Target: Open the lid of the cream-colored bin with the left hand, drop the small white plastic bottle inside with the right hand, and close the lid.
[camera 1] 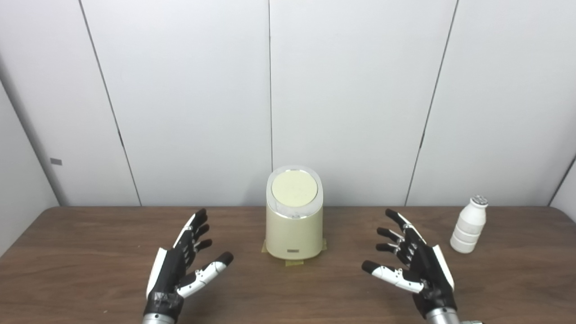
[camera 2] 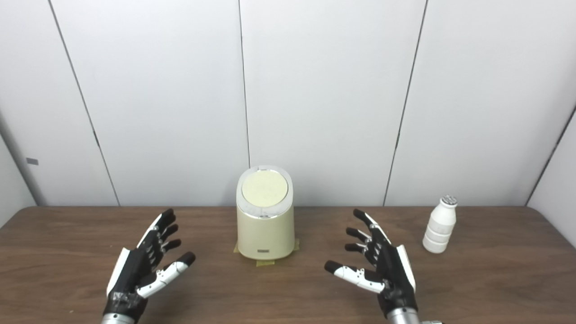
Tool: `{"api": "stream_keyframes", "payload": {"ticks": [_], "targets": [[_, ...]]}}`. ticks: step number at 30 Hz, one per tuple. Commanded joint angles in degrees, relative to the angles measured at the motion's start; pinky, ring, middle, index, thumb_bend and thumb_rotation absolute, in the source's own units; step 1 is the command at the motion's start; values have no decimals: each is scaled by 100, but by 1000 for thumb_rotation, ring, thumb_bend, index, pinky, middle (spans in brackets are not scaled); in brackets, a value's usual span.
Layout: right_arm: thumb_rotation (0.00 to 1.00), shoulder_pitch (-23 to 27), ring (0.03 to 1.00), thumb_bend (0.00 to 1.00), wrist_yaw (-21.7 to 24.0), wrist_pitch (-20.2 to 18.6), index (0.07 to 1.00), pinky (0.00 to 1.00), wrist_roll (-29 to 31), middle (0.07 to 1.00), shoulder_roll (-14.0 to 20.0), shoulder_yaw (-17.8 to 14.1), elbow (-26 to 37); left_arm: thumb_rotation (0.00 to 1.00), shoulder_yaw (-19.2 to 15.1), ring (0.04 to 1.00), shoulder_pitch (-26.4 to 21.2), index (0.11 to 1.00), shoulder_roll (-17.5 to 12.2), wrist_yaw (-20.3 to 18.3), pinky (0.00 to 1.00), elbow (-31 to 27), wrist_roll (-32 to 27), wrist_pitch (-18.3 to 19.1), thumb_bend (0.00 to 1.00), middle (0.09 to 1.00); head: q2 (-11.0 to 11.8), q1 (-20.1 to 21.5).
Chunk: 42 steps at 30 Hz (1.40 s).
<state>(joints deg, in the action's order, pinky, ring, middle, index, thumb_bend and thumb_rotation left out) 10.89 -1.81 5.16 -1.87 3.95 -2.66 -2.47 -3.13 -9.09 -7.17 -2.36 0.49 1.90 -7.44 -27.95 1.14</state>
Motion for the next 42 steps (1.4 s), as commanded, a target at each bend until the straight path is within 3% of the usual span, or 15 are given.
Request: {"api": "stream_keyframes", "payload": {"ticks": [1,8,15,18,21,23,26,34,42], "targets": [[246,214,809,890,-16,258,897,650,-48,972,33,2,110,372,18,930,-172,974,-33,41,846,-256,77,-19,810,957,-6,2],[246,229,804,897,-19,307,914,682,-28,967,44,-18,16,367,36,930,-166,970,-41,1,836,-289,45,50,803,951,-8,0],[269,221,832,913,-109,206,890,772,-177,937,18,-21,89,373,44,972,-172,1000,-50,-30,892,-278,22,110,806,988,-12,-8],[253,215,829,896,-104,162,883,761,-178,933,-11,-13,167,373,28,929,-176,978,-22,32,824,-284,72,55,783,957,-4,-43],[255,222,826,880,-86,124,877,712,-135,933,-31,-17,191,340,11,837,-180,890,68,160,732,-334,137,40,722,878,1,-44],[251,235,808,870,-71,134,873,676,-128,927,-21,-16,160,355,38,829,-193,878,104,173,721,-376,152,102,727,871,16,-55],[246,264,784,867,-61,142,873,658,-124,916,-4,-24,84,391,92,884,-259,929,124,142,776,-413,174,268,760,918,38,-91],[229,301,754,858,-34,144,848,622,-63,880,-2,-30,43,416,147,960,-879,977,92,236,915,-389,385,631,818,956,107,-145],[214,323,751,857,1,222,837,612,37,877,-12,-14,-7,426,201,977,-1822,986,238,531,956,82,694,897,835,959,156,-189]]}}
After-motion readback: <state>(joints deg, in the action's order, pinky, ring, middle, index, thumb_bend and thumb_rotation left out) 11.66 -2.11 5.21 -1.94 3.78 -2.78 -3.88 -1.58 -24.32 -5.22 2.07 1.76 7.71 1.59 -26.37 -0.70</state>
